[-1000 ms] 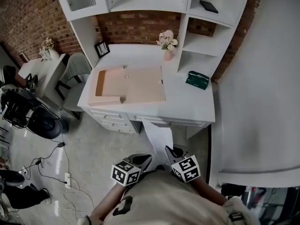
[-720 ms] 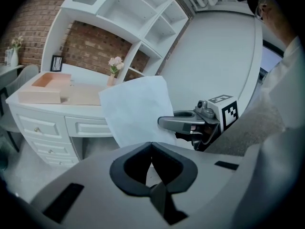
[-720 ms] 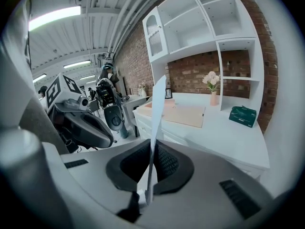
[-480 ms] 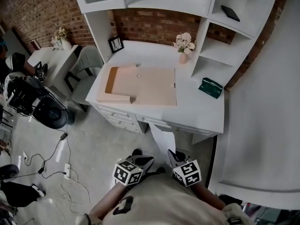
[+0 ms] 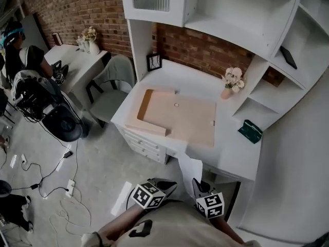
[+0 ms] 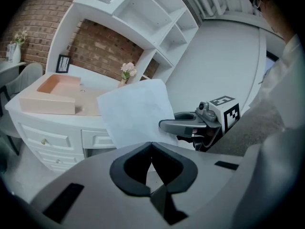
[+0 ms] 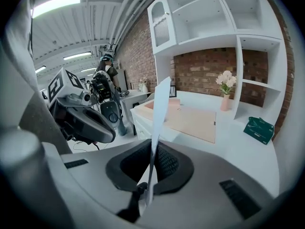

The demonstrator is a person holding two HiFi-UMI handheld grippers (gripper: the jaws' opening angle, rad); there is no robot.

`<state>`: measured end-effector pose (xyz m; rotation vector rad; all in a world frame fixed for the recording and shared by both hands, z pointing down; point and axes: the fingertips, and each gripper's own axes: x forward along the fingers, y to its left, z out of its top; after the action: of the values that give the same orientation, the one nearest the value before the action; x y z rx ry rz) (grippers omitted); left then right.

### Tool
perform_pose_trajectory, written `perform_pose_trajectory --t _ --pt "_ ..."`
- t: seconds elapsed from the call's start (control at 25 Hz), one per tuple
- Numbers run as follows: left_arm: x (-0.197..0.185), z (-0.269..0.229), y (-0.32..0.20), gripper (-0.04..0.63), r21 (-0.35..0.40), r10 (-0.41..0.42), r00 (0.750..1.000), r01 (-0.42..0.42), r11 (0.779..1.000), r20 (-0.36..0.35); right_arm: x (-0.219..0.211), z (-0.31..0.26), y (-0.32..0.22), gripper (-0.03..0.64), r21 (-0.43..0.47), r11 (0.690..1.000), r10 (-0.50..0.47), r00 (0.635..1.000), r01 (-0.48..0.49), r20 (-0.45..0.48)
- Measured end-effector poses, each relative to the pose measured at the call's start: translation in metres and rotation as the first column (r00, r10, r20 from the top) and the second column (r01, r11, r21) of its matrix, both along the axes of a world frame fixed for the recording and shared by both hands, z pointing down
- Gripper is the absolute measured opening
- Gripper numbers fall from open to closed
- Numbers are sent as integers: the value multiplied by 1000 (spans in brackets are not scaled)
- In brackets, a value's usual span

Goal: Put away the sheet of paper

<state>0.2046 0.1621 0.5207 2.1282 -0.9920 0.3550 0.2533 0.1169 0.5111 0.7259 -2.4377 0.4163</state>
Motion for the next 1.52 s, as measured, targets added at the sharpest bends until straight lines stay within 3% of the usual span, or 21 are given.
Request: perform_pose_trajectory --t 0.32,0.8,1.24,1.52 --pt "-67 -14 -25 17 34 -80 996 81 996 -40 -68 -11 -27 28 29 997 -70 997 71 -22" --pt "-152 -17 -47 17 73 -98 994 102 992 -51 -143 -21 -55 28 84 995 -46 999 47 -18" --pt "-155 -3 -72 17 25 -34 991 38 999 -132 -136 -33 -89 28 70 996 63 997 -60 -44" --pt "-158 -1 -101 17 15 -107 988 109 994 -111 -119 -34 -145 28 90 995 49 998 -45 -39"
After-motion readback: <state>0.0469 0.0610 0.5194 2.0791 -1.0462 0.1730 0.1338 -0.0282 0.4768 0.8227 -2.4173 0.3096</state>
